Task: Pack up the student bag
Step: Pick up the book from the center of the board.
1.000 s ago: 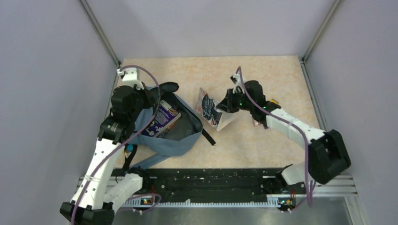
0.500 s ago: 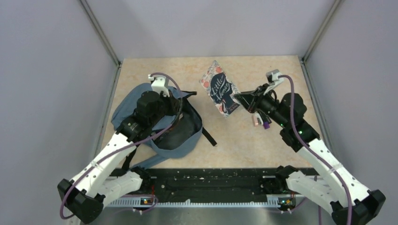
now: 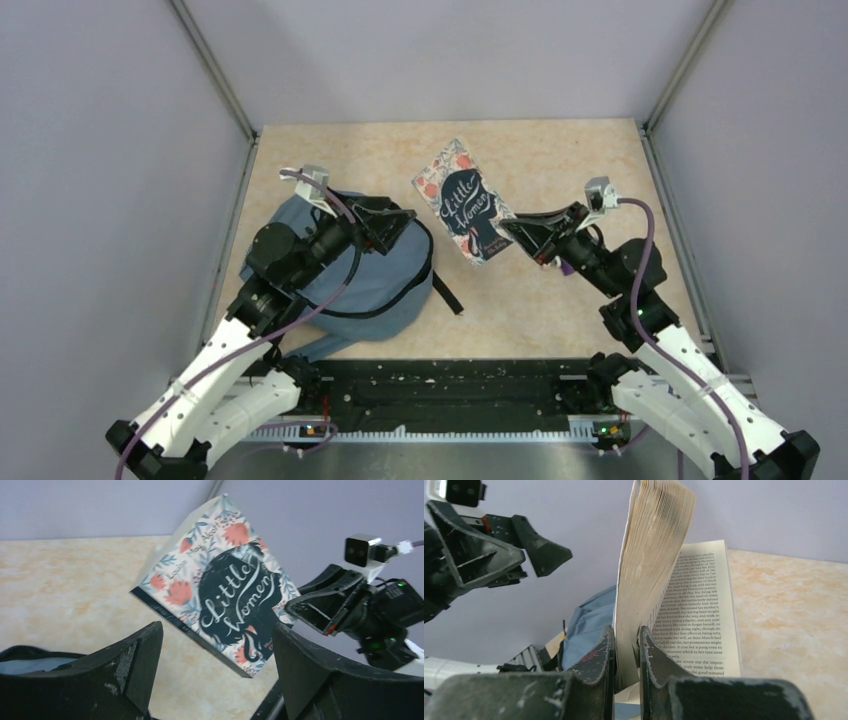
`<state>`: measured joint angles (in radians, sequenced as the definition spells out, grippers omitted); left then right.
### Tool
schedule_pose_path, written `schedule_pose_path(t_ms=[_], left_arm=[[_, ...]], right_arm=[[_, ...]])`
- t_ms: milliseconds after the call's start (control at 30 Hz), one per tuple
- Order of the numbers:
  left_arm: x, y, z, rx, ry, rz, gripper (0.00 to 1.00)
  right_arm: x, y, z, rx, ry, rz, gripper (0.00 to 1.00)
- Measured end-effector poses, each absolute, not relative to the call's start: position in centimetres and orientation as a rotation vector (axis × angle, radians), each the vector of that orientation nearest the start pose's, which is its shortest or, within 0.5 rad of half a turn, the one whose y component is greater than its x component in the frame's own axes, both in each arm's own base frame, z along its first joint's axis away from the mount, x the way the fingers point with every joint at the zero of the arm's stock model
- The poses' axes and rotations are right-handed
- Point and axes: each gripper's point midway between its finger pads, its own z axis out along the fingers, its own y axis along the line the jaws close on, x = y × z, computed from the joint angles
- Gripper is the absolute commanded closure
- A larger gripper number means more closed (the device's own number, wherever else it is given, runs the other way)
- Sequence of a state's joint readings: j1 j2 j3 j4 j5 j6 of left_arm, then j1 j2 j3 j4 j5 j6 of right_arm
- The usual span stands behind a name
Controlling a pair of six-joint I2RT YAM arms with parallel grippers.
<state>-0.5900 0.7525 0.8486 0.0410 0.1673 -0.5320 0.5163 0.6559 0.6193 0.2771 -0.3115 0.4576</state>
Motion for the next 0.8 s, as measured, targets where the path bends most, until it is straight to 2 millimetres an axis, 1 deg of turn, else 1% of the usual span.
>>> schedule_pose_path(t_ms=[67, 133, 267, 333, 467, 567, 633, 800], left_arm=[[23.0, -22.5, 37.5, 0.206, 1.492, -1.098, 0.16], [23.1, -23.7, 36.8, 0.218, 1.487, -1.167, 0.15], [23.7, -26.0, 34.4, 0.23, 1.558, -1.242, 0.14], [23.7, -26.7, 33.8, 0.238, 1.574, -1.263, 0.14], [23.0, -27.9, 34.2, 0.275, 1.553, -1.311, 0.14], [22.3, -28.9, 35.0, 0.308, 1.512, -1.357, 0.14], [21.9, -29.5, 35.2, 0.328, 1.497, -1.379, 0.15], [20.9, -30.7, 35.9, 0.372, 1.459, -1.421, 0.17]], right_arm=[[21.8, 21.1, 34.4, -0.328, 1.368, 1.053, 1.0], [21.5, 21.3, 34.9, -0.335, 1.347, 1.082, 1.0], [20.5, 21.3, 37.2, -0.331, 1.249, 1.139, 1.0], [20.0, 21.1, 38.1, -0.329, 1.207, 1.152, 1.0], [18.7, 20.8, 39.9, -0.342, 1.126, 1.185, 1.0], [18.1, 20.7, 40.7, -0.349, 1.089, 1.205, 1.0], [18.0, 20.7, 40.8, -0.347, 1.07, 1.216, 1.0], [17.9, 20.9, 40.3, -0.336, 1.052, 1.256, 1.0]])
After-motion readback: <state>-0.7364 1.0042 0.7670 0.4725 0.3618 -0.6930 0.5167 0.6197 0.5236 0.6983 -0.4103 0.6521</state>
